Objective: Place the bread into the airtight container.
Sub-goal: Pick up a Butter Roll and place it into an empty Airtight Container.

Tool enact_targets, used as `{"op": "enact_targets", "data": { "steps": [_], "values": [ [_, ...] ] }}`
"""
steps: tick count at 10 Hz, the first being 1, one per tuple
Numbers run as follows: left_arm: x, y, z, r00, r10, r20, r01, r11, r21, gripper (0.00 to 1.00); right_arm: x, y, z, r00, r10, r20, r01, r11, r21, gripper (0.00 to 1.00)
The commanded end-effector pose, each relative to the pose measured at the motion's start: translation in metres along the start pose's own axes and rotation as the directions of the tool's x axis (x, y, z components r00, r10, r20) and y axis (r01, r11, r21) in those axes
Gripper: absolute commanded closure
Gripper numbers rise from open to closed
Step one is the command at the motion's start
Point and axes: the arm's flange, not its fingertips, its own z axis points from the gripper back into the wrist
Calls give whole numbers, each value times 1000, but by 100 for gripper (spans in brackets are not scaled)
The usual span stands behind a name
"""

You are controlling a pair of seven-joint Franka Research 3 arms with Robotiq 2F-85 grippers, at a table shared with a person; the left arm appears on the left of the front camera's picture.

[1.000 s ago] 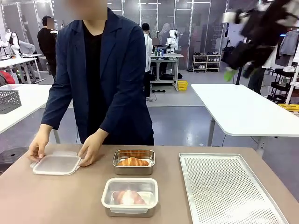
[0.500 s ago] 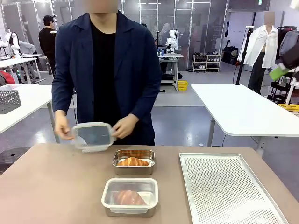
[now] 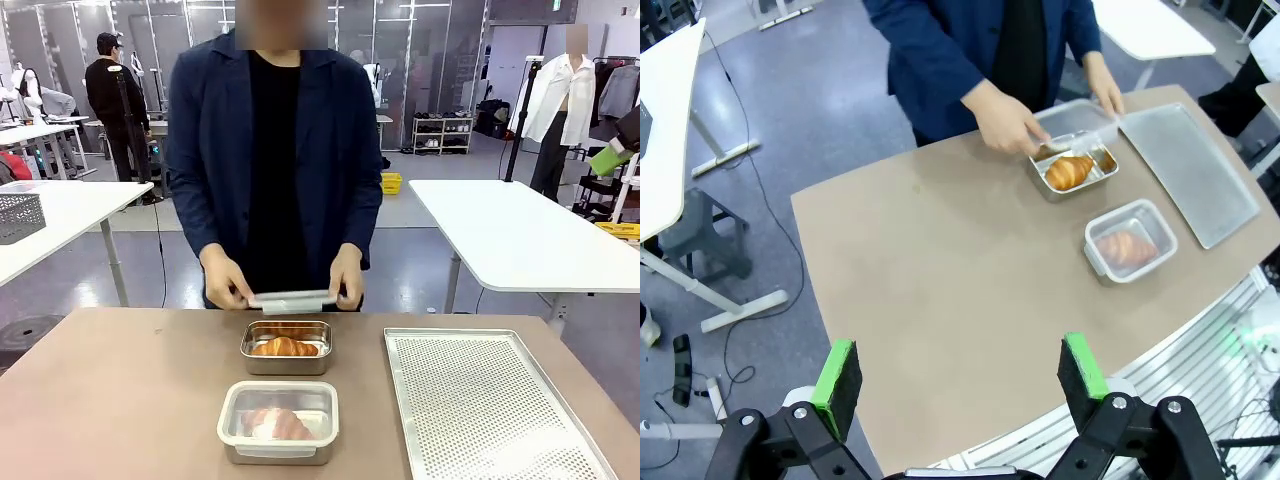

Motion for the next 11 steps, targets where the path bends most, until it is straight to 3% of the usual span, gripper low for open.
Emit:
{"op": "enact_targets", "data": {
  "steps": [1, 11],
  "values": [
    [2, -1, 1, 1000, -9, -7, 9, 1000, 2, 0, 4, -1, 0, 1000, -3, 10, 3, 1000, 2, 0],
    [2, -1, 1, 1000, -9, -7, 9, 1000, 2, 0, 4, -1, 0, 1000, -3, 10, 3, 1000, 2, 0]
  ]
}}
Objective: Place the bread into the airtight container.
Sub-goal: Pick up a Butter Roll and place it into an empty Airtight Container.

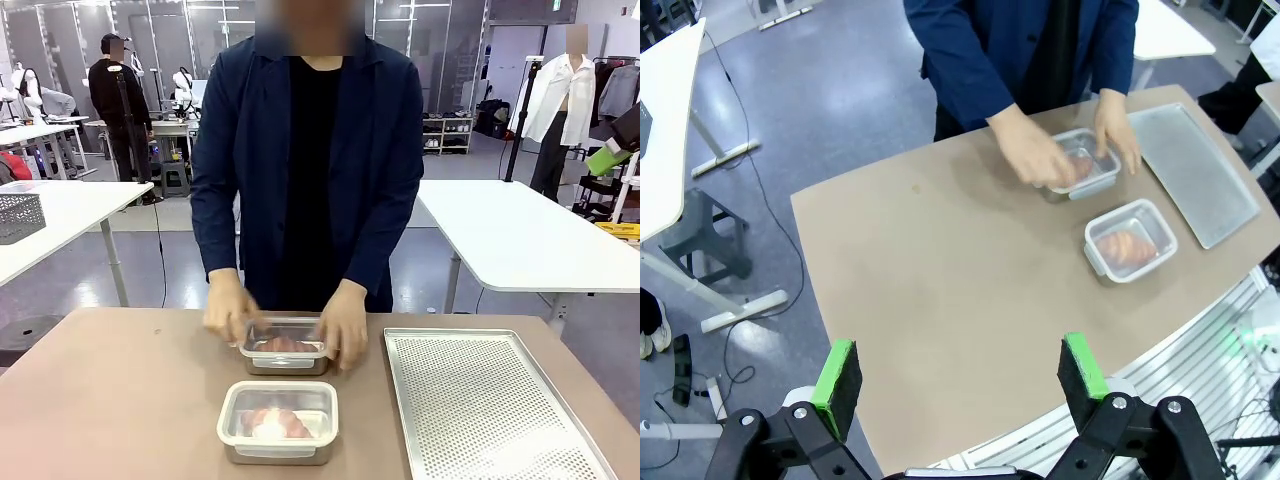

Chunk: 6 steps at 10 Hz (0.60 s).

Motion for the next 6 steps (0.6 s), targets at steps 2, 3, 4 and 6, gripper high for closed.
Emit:
{"op": "enact_targets", "data": {
  "steps": [2, 3, 4, 6],
  "values": [
    [2, -1, 1, 1000, -9, -7, 9, 1000, 2, 0, 3, -1, 0, 1000, -4, 10, 4, 1000, 1, 0],
    [2, -1, 1, 1000, -9, -7, 9, 1000, 2, 0, 3, -1, 0, 1000, -4, 10, 4, 1000, 1, 0],
    [2, -1, 1, 1000, -9, -7, 9, 1000, 2, 0, 3, -1, 0, 1000, -4, 10, 4, 1000, 1, 0],
    [2, -1, 1, 1000, -9, -7, 9, 1000, 2, 0, 3, -1, 0, 1000, -4, 10, 4, 1000, 1, 0]
  ]
}}
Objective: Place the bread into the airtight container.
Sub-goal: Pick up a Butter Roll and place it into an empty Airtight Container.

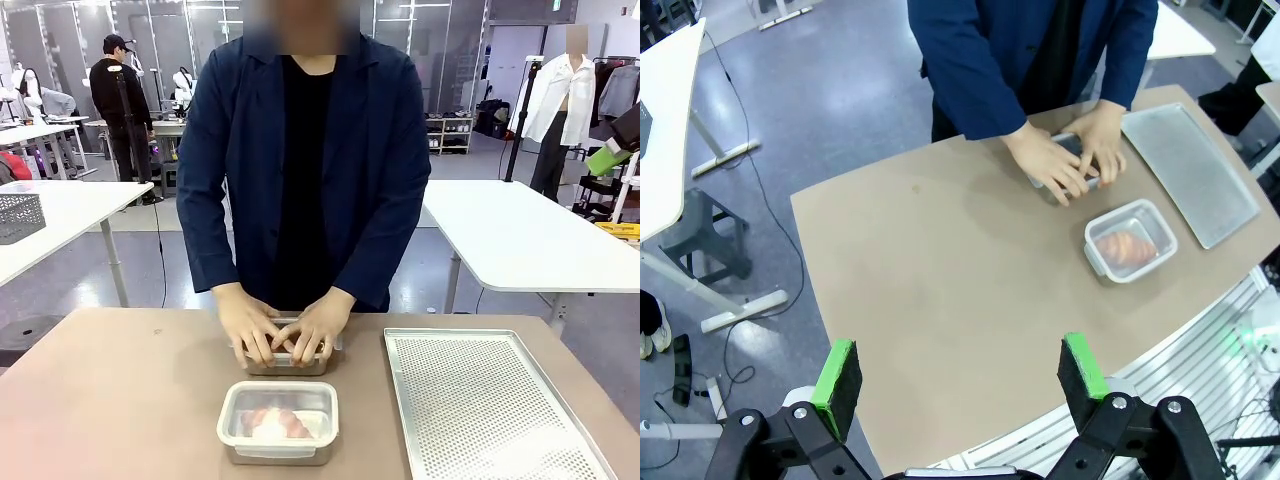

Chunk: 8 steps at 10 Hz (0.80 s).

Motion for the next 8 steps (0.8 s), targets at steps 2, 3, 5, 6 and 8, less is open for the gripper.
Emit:
{"op": "enact_targets", "data": {
  "steps": [2, 3, 5, 6, 8],
  "values": [
    [2, -1, 1, 1000, -9, -7, 9, 1000, 2, 0, 3, -1, 0, 1000, -4, 10, 4, 1000, 1, 0],
    [2, -1, 1, 1000, -9, -7, 9, 1000, 2, 0, 3, -1, 0, 1000, -4, 10, 4, 1000, 1, 0],
    [2, -1, 1, 1000, -9, -7, 9, 1000, 2, 0, 3, -1, 0, 1000, -4, 10, 4, 1000, 1, 0],
    [2, -1, 1, 1000, -9, -7, 9, 1000, 2, 0, 3, -1, 0, 1000, -4, 10, 4, 1000, 1, 0],
    [2, -1, 1, 1000, -9, -7, 9, 1000, 2, 0, 3, -1, 0, 1000, -4, 10, 4, 1000, 1, 0]
  ]
}}
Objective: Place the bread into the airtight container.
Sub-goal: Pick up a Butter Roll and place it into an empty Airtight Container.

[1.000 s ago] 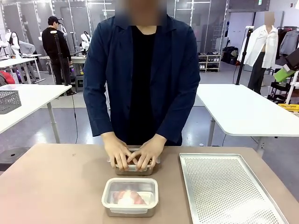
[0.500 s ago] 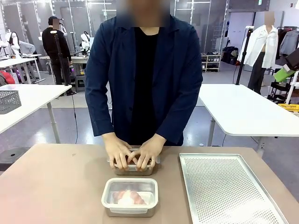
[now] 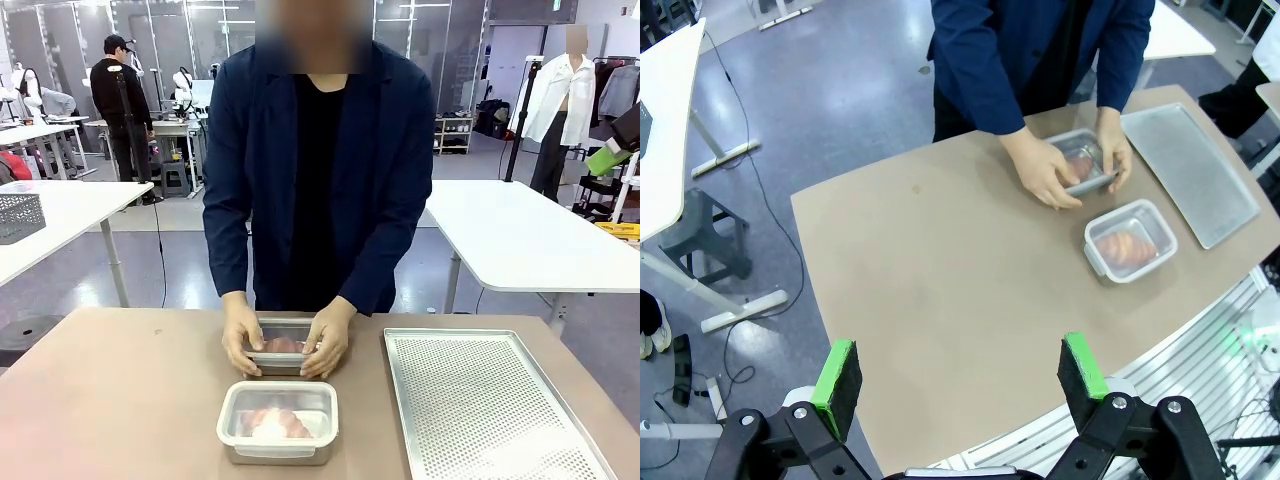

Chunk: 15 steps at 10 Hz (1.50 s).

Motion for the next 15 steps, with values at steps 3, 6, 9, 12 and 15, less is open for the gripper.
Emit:
{"op": "enact_targets", "data": {
  "steps": [3, 6, 9, 12, 15],
  "values": [
    [2, -1, 1, 1000, -9, -7, 9, 1000, 2, 0, 3, -1, 0, 1000, -4, 10, 4, 1000, 1, 0],
    [2, -1, 1, 1000, -9, -7, 9, 1000, 2, 0, 3, -1, 0, 1000, -4, 10, 4, 1000, 1, 0],
    [2, -1, 1, 1000, -9, -7, 9, 1000, 2, 0, 3, -1, 0, 1000, -4, 10, 4, 1000, 1, 0],
    [2, -1, 1, 1000, -9, -7, 9, 1000, 2, 0, 3, -1, 0, 1000, -4, 10, 4, 1000, 1, 0],
    [2, -1, 1, 1000, -9, -7, 9, 1000, 2, 0, 3, -1, 0, 1000, -4, 10, 4, 1000, 1, 0]
  ]
}}
